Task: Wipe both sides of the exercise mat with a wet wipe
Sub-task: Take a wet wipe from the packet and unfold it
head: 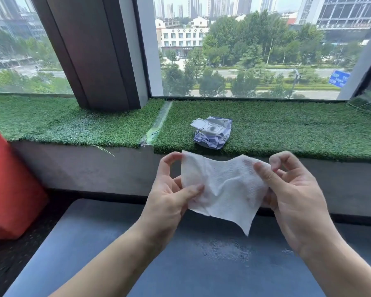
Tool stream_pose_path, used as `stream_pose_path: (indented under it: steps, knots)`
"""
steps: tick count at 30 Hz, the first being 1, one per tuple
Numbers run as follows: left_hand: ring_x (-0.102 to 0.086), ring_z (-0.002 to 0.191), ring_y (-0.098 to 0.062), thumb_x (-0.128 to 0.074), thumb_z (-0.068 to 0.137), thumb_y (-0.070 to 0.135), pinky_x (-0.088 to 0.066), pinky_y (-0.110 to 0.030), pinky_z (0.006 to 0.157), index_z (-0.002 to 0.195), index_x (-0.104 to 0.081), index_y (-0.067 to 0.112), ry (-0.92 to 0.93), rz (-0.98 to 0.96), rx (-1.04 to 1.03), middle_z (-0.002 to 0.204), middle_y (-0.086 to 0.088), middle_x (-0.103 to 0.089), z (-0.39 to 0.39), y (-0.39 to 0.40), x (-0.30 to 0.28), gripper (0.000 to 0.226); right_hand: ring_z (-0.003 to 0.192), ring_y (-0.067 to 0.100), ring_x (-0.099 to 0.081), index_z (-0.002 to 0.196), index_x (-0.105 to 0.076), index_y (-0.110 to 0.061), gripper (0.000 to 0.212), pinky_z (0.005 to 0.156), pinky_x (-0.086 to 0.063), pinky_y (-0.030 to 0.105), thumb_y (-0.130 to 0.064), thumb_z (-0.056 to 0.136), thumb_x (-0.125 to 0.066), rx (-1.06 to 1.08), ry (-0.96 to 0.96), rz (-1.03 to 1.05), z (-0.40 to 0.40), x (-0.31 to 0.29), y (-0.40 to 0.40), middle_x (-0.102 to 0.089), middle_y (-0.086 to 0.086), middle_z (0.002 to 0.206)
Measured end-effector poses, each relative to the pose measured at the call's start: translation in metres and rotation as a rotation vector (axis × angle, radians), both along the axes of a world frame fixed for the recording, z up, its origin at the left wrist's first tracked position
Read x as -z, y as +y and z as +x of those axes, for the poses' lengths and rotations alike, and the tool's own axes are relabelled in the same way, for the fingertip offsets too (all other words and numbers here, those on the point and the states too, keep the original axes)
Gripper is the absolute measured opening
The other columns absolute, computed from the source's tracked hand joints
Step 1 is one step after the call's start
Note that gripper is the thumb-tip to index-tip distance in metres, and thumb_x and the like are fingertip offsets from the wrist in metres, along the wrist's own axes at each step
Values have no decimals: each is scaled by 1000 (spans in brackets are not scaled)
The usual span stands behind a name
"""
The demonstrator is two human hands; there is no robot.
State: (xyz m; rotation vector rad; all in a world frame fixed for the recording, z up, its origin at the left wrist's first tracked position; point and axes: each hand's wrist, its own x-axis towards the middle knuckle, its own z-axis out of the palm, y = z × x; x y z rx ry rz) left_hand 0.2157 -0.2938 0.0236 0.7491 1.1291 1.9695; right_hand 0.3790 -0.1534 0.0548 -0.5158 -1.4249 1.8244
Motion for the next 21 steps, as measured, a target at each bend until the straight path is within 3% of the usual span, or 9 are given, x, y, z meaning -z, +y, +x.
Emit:
stream_pose_path:
  steps: [2, 4, 6, 8, 10, 13, 15, 17, 21]
  knots:
    - [-67, 92, -33, -66, 90, -7, -56, -42, 87, 139, -43, 39, 152, 29, -64, 104, -30, -68, 0, -2, -4, 71, 75, 23, -71, 91, -70, -20, 34, 63, -60, 31, -13, 69, -96, -145, -78, 66, 4, -2, 5, -76, 6, 95]
    - [-67, 94, -29, -62, 93, -6, -54, -38, 95, 147, -37, 50, 277, 23, -149, 101, -23, -71, -6, -4, -8, 82, 89, 26, -76, 110, -79, -19, 57, 73, -62, 30, 1, 59, -94, -211, -175, 167, 8, -6, 11, -79, 10, 107]
    - [-69, 94, -23, -54, 97, -10, -57, -38, 92, 140, -55, 39, 479, -1, -218, 108, -11, -74, -14, -8, -10, 65, 95, 28, -77, 125, -75, -20, 72, 78, -64, 32, 8, 59, -85, -204, -188, 244, 13, -11, 17, -79, 10, 114]
    - [-73, 83, -24, -43, 96, -22, -61, -38, 75, 112, -77, 17, 650, -12, -254, 113, -7, -73, -20, -13, -13, 53, 98, 30, -77, 135, -68, -22, 82, 82, -65, 40, 11, 61, -82, -202, -174, 335, 17, -17, 20, -77, 5, 122]
    - [-72, 74, -17, -47, 96, -20, -60, -31, 65, 113, -73, 11, 670, 7, -239, 111, 2, -73, -17, -16, -22, 44, 101, 30, -77, 142, -63, -23, 87, 85, -64, 43, 14, 65, -80, -204, -154, 405, 21, -20, 23, -74, -2, 130]
    - [-62, 70, 2, -66, 85, -17, -58, -21, 70, 135, -57, 12, 718, -16, -162, 104, 26, -67, -19, -18, -30, 59, 97, 24, -76, 148, -59, -31, 88, 82, -65, 44, 15, 75, -79, -166, -178, 489, 23, -17, 31, -74, -8, 130]
    - [-63, 72, -8, -70, 84, -13, -61, -32, 71, 141, -54, 17, 782, -48, -119, 132, 18, -60, -25, -17, -31, 67, 92, 26, -75, 148, -59, -36, 86, 81, -65, 45, 5, 77, -81, -142, -169, 497, 24, -13, 35, -76, -3, 125]
    - [-66, 75, -22, -71, 85, -11, -63, -43, 69, 143, -52, 21, 812, -86, -111, 145, 15, -51, -31, -18, -31, 69, 86, 29, -70, 148, -57, -43, 87, 74, -65, 44, 1, 78, -81, -154, -180, 507, 24, -10, 36, -76, 1, 124]
    - [-63, 80, -5, -75, 83, -7, -60, -46, 51, 144, -51, 22, 881, -97, -141, 150, 17, -47, -37, -20, -32, 72, 88, 25, -73, 150, -56, -35, 89, 65, -64, 37, 5, 74, -80, -123, -100, 492, 21, -12, 33, -74, -5, 129]
